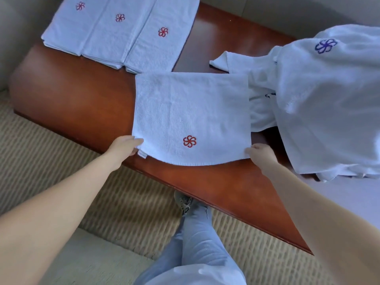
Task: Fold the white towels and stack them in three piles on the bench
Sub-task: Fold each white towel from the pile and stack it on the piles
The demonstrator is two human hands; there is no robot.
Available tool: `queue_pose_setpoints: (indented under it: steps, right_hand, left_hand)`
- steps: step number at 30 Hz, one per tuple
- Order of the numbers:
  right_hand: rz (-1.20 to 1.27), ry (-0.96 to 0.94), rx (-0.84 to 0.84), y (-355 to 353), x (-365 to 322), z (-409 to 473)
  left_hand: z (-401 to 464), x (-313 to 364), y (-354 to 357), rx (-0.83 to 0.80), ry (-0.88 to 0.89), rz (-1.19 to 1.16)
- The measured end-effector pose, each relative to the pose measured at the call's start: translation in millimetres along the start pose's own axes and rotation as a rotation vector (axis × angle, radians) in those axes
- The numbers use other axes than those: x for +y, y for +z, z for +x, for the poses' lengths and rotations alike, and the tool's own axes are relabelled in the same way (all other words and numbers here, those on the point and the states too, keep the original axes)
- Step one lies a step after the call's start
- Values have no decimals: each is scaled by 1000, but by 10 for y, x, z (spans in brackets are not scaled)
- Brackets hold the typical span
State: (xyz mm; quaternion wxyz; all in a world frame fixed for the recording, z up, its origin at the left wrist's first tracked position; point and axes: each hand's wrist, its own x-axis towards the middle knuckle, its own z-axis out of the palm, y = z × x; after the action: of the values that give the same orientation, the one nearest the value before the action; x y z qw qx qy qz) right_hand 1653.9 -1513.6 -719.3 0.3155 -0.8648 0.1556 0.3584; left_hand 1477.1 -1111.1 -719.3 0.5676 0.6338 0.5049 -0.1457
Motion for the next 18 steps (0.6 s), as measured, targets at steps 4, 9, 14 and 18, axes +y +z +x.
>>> queue_pose_setpoints:
  steps: [4, 9, 14, 18]
  right_hand:
    - [726, -24, -56, -298, -712, 5]
    - [997, -199, -81, -627, -791, 34]
    - [427, -3, 11, -191, 8, 191]
    - [62, -2, 48, -23, 366, 226]
  left_hand:
    - [-85, 702, -144, -45, 139, -472]
    - [-263, 915, -244, -49, 221, -711]
    - [-134, 141, -10, -1, -57, -74]
    - [-33, -243, 7, 58, -6, 284]
